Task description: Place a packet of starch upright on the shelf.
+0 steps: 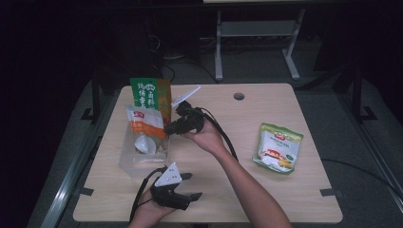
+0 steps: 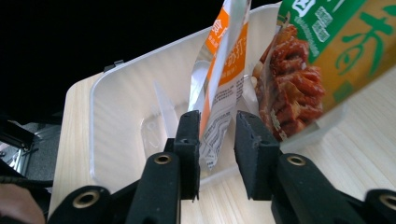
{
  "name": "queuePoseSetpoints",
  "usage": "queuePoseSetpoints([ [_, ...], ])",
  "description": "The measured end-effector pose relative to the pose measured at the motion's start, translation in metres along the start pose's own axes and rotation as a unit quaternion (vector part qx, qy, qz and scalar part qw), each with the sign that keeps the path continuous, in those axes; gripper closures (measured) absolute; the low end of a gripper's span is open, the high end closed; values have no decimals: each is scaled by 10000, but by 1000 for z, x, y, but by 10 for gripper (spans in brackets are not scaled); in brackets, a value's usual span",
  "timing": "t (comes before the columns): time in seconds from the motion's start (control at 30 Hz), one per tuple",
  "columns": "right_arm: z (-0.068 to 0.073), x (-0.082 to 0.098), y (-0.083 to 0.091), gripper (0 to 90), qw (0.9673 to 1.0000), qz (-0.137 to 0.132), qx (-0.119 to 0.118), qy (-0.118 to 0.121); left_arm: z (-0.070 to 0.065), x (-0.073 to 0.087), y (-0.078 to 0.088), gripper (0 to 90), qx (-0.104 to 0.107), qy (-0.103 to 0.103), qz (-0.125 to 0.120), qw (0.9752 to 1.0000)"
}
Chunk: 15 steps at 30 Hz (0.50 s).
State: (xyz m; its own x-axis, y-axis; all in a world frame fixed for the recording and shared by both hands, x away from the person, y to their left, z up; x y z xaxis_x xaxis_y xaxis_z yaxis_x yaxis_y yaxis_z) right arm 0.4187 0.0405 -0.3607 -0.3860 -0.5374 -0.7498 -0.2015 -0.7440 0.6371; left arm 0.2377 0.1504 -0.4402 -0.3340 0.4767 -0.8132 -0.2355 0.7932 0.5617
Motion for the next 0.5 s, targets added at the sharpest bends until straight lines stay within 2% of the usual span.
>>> queuePoseSetpoints([
  [0.17, -5, 8, 13, 664, 10000, -32, 68, -48, 2, 0, 1, 271, -25, 0, -5, 10000],
  [0.23, -6, 11, 19, 655, 9998, -32, 85, -174, 2, 0, 1, 269, -32, -5, -3, 10000],
  [0.33, -9, 16, 26, 644, 9997, -63, 124, -206, 2, 0, 0, 267, -33, 15, -9, 10000],
  [0.5, -14, 23, 37, 634, 9995, -37, 176, -278, 3, 0, -1, 266, -32, -42, 30, 10000],
])
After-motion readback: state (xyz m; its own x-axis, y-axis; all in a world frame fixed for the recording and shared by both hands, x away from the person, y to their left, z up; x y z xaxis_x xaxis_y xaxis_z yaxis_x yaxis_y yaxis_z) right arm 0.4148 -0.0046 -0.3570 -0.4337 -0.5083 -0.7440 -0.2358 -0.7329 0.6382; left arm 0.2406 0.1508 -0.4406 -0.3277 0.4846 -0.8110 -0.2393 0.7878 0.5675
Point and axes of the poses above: each handheld gripper's, and its own axes: y roughly backward along the jaws, x roughly out of its underside, z roughly to its left, the point moved 1 cm from there along -y, roughly forward along the jaws, and after that the axes turned 6 degrees about x, right-handed, at the moved point
